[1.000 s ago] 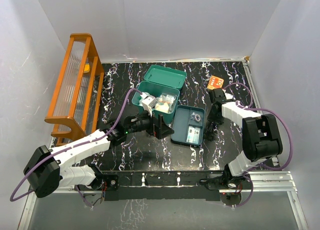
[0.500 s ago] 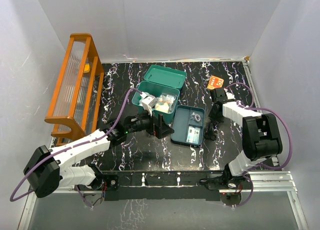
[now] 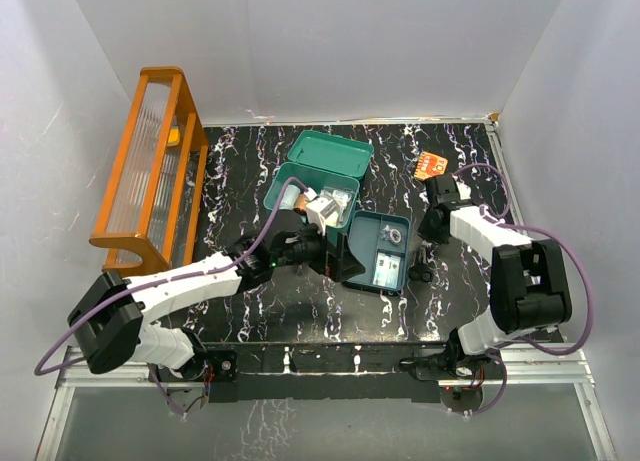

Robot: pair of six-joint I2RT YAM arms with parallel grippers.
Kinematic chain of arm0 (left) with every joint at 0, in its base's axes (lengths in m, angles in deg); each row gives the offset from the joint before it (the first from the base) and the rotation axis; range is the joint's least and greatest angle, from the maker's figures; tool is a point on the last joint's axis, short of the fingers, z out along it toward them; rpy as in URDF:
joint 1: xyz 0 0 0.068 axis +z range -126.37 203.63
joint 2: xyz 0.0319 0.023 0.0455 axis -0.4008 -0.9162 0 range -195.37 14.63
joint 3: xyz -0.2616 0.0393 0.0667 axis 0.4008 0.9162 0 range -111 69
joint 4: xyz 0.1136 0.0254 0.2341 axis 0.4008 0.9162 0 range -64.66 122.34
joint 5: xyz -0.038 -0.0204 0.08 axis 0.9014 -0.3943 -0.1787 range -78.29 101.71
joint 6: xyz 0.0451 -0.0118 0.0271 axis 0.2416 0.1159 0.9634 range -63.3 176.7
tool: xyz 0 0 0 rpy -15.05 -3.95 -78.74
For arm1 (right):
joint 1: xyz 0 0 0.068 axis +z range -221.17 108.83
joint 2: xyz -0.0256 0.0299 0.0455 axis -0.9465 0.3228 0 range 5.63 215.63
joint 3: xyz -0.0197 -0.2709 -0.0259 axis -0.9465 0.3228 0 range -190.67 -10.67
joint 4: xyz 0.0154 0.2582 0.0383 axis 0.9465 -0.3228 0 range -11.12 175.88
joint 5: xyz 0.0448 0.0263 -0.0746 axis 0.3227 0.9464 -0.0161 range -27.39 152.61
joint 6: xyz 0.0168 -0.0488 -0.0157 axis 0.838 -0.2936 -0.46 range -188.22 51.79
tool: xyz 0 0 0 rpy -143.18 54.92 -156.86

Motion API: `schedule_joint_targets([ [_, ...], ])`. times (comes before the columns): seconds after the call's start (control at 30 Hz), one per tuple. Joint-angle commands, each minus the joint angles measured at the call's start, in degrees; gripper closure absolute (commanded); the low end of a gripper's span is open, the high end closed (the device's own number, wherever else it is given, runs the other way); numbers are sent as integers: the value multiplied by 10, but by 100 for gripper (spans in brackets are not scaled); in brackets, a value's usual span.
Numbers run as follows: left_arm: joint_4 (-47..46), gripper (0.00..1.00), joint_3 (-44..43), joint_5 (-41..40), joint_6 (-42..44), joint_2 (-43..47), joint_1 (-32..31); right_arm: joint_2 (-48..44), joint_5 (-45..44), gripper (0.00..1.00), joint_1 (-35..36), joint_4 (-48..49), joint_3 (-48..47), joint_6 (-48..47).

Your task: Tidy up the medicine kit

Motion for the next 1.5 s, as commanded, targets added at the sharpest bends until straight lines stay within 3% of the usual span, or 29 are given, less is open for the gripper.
schedule_joint_targets([
  [0.0,-18,1,-33,-17,-9,-19,-21,-60,25,100,-12,1,1,-8],
  [0.23,-20,1,-54,-23,-22,-67,-41,-94,59,100,-19,-3,24,-23],
  [0.37,-26,1,-62,-23,-20,-77,-48,-59,41,75,-20,-8,17,-30],
  [0.43,-25,1,-66,-22,-18,-83,-51,-41,27,70,-20,-7,7,-30],
  [0.73,-28,1,-74,-26,-17,-92,-60,41,12,68,-20,-1,-30,-25],
  [1.0,-27,1,-73,-28,-13,-94,-63,65,29,69,-20,2,-33,-24],
  [1.23,-13,1,-85,-42,-9,-100,-68,86,24,100,-20,4,-30,-25],
  [1.47,4,1,-107,-67,-8,-120,-79,45,34,100,-20,9,-27,-28],
])
